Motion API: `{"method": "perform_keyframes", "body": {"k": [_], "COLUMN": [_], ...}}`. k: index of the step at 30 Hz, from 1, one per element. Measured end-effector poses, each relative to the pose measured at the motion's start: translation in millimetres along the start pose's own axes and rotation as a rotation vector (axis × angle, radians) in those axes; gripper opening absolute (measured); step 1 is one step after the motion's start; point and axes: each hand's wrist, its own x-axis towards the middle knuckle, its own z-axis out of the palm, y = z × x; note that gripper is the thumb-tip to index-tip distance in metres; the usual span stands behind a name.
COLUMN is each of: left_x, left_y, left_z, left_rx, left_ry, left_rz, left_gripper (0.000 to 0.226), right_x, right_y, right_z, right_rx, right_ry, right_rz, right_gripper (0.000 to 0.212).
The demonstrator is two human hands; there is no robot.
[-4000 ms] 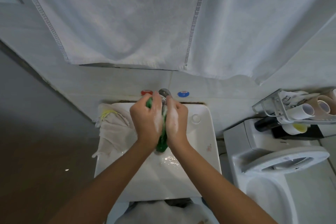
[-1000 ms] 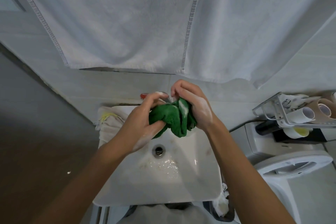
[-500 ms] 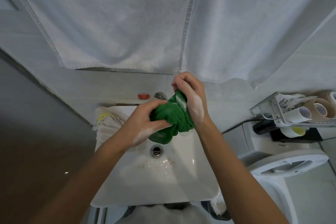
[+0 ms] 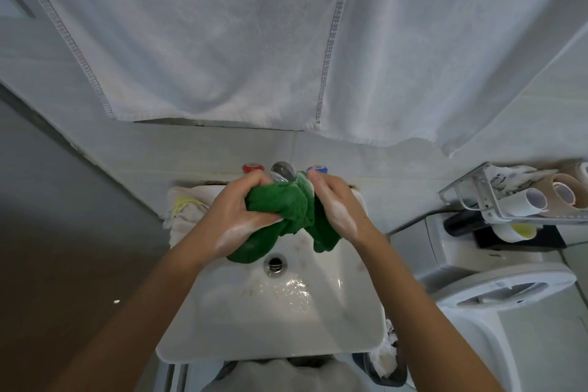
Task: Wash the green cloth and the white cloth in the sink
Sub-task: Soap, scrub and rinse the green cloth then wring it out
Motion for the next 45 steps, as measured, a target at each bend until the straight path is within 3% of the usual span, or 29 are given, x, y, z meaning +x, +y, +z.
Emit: {"method": "perform_keyframes", "body": {"k": [2, 4, 7, 11, 14, 17, 20, 23, 26, 31, 34, 38, 45], "left_x": [-1.9, -2.2, -1.4, -1.2, -0.8, -0.8, -0.7, 1.2, -0.5, -7.7, -13.2, -17.6, -14.3], "left_y": [-1.3, -3.4, -6.1, -8.6, -7.5, -5.8, -8.3, -19.6, -24.2, -36.7, -40.5, -33.6, -29.5], "left_z": [-1.5, -3.0, -3.2, -8.7, -19.5, -17.6, -7.2, 1.3, 11.1, 17.4, 25.3, 41.7, 44.6], "left_rx": [-0.001, -0.009, -0.007, -0.071, -0.042, 0.035, 0.155, 0.452, 0.557, 0.350, 0.181, -0.160, -0.432], "left_ry": [0.002, 0.028, 0.049, 0.099, 0.127, 0.124, 0.155, 0.252, 0.262, 0.165, 0.288, 0.443, 0.365], "left_rz": [-0.014, -0.026, -0.030, -0.038, -0.015, 0.002, 0.038, 0.109, 0.176, 0.199, 0.149, 0.033, -0.070], "left_gripper": [0.024, 0.025, 0.028, 0.036, 0.032, 0.036, 0.039, 0.045, 0.041, 0.054, 0.056, 0.054, 0.041], "right_x": [-3.1, -3.2, -5.0, -3.8, -3.8, -8.0, -9.6, -10.0, -7.4, 2.2, 5.3, 6.9, 6.4], "right_y": [4.8, 16.3, 28.9, 36.2, 42.2, 39.0, 28.7, 13.5, -3.0, -12.9, -13.6, -20.7, -16.7], "right_z": [-1.2, 1.1, 6.0, 5.4, 3.9, 7.2, 20.0, 35.0, 45.5, 58.7, 65.7, 71.9, 67.3], "right_rx": [0.130, 0.290, 0.387, 0.404, 0.328, 0.421, 0.572, 0.752, 0.738, 0.783, 0.839, 0.918, 0.885], "right_ry": [-0.049, -0.144, -0.278, -0.316, -0.286, -0.230, -0.172, -0.071, 0.083, 0.354, 0.479, 0.552, 0.543], "right_rz": [-0.009, -0.008, 0.040, 0.096, 0.132, 0.119, 0.145, 0.204, 0.238, 0.240, 0.260, 0.262, 0.181], "right_gripper": [0.047, 0.053, 0.060, 0.065, 0.048, 0.028, 0.037, 0.058, 0.051, 0.032, 0.024, 0.015, 0.021]}}
